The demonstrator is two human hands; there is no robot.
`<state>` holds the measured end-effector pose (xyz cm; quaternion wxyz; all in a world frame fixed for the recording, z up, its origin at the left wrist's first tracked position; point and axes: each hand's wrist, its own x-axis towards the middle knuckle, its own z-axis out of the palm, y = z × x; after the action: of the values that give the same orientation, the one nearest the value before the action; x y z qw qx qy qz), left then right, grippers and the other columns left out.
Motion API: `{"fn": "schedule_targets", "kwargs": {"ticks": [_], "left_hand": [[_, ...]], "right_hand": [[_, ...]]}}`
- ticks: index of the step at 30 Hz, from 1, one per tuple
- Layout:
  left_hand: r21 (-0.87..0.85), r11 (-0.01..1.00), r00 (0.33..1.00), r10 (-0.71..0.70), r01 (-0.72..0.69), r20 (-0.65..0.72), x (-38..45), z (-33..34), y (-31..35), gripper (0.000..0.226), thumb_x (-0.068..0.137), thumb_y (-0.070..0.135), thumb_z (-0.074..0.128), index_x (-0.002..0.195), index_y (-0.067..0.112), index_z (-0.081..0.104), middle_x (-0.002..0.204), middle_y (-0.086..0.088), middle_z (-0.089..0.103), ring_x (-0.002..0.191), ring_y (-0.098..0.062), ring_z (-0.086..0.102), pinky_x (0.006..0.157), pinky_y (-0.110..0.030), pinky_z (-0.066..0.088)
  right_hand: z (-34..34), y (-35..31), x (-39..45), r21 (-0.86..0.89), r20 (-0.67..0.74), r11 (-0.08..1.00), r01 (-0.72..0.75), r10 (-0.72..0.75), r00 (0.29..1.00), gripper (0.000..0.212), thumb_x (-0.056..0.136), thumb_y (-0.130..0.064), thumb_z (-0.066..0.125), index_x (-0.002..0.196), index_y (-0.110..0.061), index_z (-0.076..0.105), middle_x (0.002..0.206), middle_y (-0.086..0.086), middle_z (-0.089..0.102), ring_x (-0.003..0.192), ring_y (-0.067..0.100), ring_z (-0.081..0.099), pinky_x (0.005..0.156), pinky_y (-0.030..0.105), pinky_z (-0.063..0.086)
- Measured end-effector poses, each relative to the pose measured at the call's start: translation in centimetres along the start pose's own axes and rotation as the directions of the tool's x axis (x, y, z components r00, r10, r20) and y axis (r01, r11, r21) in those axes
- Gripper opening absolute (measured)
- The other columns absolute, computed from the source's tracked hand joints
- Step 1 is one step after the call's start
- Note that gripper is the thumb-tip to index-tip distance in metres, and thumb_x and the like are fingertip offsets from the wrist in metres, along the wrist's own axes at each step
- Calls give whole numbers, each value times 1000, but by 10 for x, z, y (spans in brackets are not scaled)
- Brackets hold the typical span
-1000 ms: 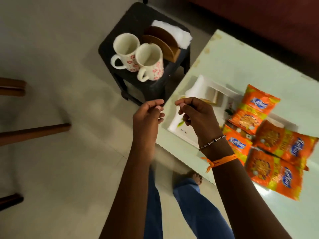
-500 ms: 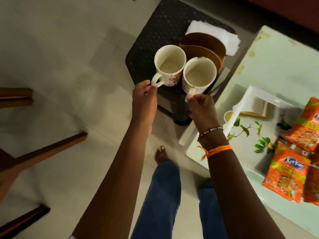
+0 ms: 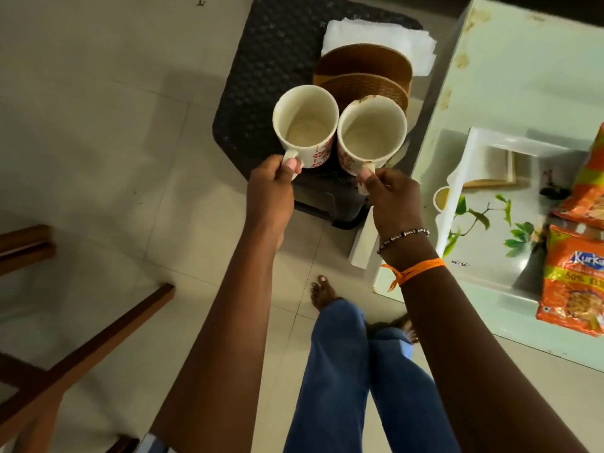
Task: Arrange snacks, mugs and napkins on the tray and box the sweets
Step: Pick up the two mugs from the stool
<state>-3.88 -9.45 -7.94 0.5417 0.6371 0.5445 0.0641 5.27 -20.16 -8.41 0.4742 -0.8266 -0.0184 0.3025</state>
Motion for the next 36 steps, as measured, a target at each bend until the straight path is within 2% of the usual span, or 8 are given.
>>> {"fn": "schedule_targets", "kwargs": {"ticks": [3,5,8,11,15,19,23,36], "left_hand": [[8,1000,1000,16,-16,24,-15,7,-7,19,94,27,46,90,19,63,103,-6,65,102,-19,59,94,-38,47],[1,1000,998,25,-25,55,-32,13,-9,21,94,27,46,93,18,65,104,-6,66,104,-18,60,98,-40,47],[17,999,994,33,-35,109,-66,32,-9,26,93,30,47,98,13,66,102,-8,68,102,-20,62,97,-44,48],[42,997,986,52,-60,156,-100,60,-8,30,90,34,47,98,13,66,100,-8,70,98,-22,63,94,-46,49],[83,992,974,79,-99,211,-135,103,-5,38,87,35,47,97,4,66,96,-16,70,93,-30,63,88,-46,50],[137,984,962,72,-111,264,-154,140,-8,37,89,32,46,93,1,65,91,-22,68,87,-34,61,78,-42,49],[210,969,956,70,-133,283,-162,168,-17,29,93,23,46,90,2,65,90,-19,68,84,-32,60,75,-39,47],[233,964,959,61,-128,276,-169,209,-39,28,95,20,44,93,-1,63,96,-16,68,91,-27,61,79,-35,47]], "right_hand": [[-20,10,-9,68,-11,998,3,-2,1000,21,82,-26,59,61,-28,58,82,16,61,79,28,57,81,51,50],[-39,16,-21,78,-10,997,10,-9,1000,20,86,-22,57,66,-17,61,78,21,60,76,25,55,79,51,50],[-75,33,-41,99,-51,994,36,-31,998,26,87,-19,56,82,5,63,75,16,58,71,18,54,74,44,50],[-111,55,-55,92,-113,996,1,9,993,22,89,-15,55,90,6,62,82,11,60,60,2,55,65,24,49],[-154,85,-64,89,-185,995,-34,50,981,26,91,-13,51,91,12,60,85,15,59,64,11,54,65,28,49],[-187,116,-58,93,-219,993,-70,89,972,28,92,-13,49,87,13,59,73,10,56,53,0,55,58,19,48],[-205,140,-49,141,-234,984,-107,139,962,23,91,-11,49,90,10,60,84,14,56,59,6,52,52,8,48],[-218,169,-41,49,-197,990,-131,138,971,22,90,-10,51,93,12,55,96,19,57,81,29,58,81,47,56]]}}
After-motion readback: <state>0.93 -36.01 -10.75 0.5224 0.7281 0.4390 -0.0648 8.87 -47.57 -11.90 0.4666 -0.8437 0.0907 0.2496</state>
